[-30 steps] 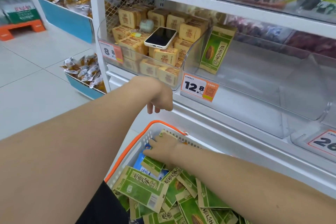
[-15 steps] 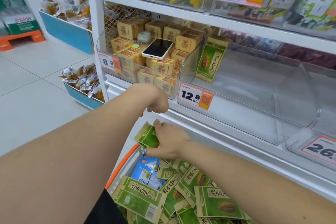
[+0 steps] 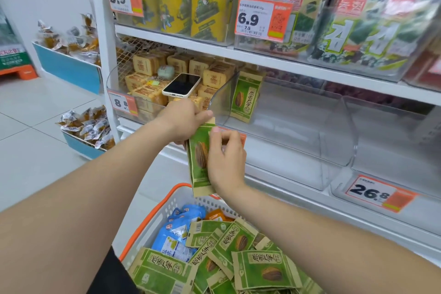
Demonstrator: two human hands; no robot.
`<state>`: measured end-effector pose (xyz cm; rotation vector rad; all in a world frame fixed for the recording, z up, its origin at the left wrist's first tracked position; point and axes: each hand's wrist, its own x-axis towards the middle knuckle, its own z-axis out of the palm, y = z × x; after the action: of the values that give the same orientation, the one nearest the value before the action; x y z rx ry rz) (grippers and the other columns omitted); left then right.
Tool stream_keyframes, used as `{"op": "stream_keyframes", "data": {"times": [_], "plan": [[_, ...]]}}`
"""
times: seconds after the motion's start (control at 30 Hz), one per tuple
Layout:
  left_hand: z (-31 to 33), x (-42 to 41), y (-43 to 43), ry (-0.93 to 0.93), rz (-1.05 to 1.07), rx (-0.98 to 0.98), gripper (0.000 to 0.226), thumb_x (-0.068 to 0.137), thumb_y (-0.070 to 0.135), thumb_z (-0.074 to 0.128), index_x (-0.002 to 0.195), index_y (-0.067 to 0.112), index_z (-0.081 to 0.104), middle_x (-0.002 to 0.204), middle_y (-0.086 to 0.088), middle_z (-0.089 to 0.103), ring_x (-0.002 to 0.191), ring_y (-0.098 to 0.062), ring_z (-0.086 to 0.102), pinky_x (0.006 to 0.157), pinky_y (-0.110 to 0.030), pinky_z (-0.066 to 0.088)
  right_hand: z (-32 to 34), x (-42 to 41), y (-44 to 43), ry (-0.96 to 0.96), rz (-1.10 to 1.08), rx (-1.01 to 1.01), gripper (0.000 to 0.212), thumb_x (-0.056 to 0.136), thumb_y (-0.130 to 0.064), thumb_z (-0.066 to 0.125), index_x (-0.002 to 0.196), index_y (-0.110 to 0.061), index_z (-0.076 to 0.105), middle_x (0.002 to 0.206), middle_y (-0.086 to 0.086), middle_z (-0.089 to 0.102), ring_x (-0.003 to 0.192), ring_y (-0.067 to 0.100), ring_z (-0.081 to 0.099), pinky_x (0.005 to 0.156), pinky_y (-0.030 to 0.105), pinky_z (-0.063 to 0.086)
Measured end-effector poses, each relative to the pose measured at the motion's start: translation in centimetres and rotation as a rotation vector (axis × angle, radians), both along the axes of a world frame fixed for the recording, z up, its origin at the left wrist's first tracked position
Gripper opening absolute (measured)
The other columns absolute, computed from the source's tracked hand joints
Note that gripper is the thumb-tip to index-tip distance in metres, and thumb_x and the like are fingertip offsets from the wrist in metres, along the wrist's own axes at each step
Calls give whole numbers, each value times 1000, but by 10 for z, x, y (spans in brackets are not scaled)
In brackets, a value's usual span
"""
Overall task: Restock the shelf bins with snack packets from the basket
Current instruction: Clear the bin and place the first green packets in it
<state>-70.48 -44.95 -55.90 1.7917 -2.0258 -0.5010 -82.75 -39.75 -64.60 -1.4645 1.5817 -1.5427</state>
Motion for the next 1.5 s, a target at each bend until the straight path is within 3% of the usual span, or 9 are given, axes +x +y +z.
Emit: {"op": "stream_keyframes", "data": {"times": [0.23,0.37,0.47,0.53,0.67,0.83,1.03,1.3,1.5], "plan": [[7,-20,-2,259,86,-325,64,106,48,52,52,15,50,45,0,49,47,-19,51,51,-33,33,55,-47,-40,124,30,-23,45,98,-45,64,65,-16,58,57,-8,57,63,15,55,67,37,47],[11,-31,-7,359,142,-404,63,108,46,47,58,9,57,47,-5,57,43,-22,60,49,-33,43,81,-72,-54,133,282,159,43,97,-57,62,93,-14,67,88,1,75,80,14,71,78,39,57],[10,-43,-16,400,189,-458,58,111,39,40,59,13,47,57,-4,51,64,-31,58,61,-38,35,88,-91,-65,208,415,225,50,102,-55,57,85,-10,69,79,6,68,67,21,62,64,33,49],[7,-52,-22,400,206,-478,47,111,33,36,70,15,53,73,-4,57,83,-34,58,70,-39,34,84,-100,-85,85,305,234,62,100,-56,59,89,4,71,77,12,66,67,22,61,64,35,48],[1,-64,-25,261,165,-547,22,99,16,48,109,20,67,109,2,66,106,-22,57,80,-38,45,69,-114,-125,-143,23,284,73,90,-68,57,123,-3,62,111,11,73,97,29,72,91,48,60],[-7,-74,-32,-110,-96,-543,29,96,10,51,99,29,73,104,6,70,109,-25,50,93,-42,38,68,-120,-141,55,-43,205,24,105,-35,58,120,-18,49,100,-2,61,102,30,66,93,52,57],[-16,-73,-39,-283,-157,-366,29,90,10,48,84,27,71,84,6,72,91,-23,60,97,-42,33,59,-113,-163,256,-116,184,30,98,-18,64,127,-20,56,109,4,67,101,31,65,79,32,47],[-23,-63,-41,-290,-206,-302,32,94,12,45,82,27,71,79,7,69,84,-23,60,100,-45,33,47,-104,-184,394,-186,280,15,95,-15,67,109,-14,61,108,8,68,108,32,67,75,30,46],[-25,-61,-40,-277,-216,-272,34,97,11,44,83,26,71,80,6,70,88,-23,61,105,-49,30,49,-105,-190,349,-308,359,43,94,-16,75,130,-3,55,123,13,68,116,32,66,80,32,50]]}}
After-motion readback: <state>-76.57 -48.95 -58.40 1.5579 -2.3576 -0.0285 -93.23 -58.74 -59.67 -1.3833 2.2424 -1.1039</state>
